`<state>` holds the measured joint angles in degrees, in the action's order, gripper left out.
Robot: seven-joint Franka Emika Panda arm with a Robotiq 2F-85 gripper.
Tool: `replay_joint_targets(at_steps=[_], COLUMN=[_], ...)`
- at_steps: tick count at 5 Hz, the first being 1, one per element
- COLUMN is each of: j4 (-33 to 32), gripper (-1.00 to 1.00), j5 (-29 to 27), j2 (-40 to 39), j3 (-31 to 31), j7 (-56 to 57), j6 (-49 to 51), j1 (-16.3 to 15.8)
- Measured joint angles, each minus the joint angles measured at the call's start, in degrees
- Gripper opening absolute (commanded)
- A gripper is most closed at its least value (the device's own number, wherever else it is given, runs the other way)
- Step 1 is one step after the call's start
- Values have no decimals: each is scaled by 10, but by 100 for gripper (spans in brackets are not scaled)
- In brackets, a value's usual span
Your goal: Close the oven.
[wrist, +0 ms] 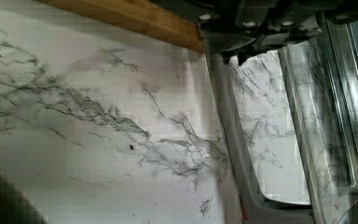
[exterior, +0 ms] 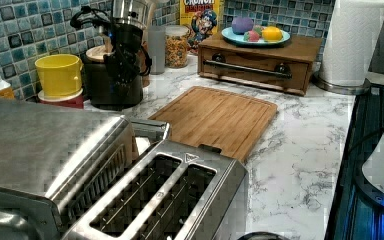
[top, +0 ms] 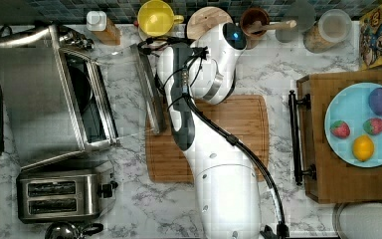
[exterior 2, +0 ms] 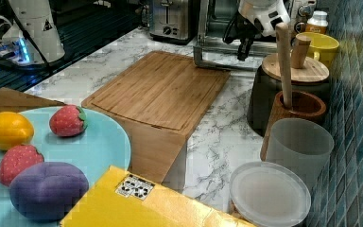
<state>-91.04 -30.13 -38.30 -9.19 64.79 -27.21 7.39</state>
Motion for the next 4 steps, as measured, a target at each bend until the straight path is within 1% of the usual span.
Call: replay_joint_targets(at_steps=[1, 2, 3, 4], j4=[-1, 2, 5, 13], gripper=[-100, -100, -100, -100], j5=[-8, -7, 6, 6], j2=[-6, -6, -11, -23], j3=[-2, -1, -5, -4], j7=[13, 22, 22, 22], j6=[-10, 6, 17, 30], j1=[1, 0, 0, -5])
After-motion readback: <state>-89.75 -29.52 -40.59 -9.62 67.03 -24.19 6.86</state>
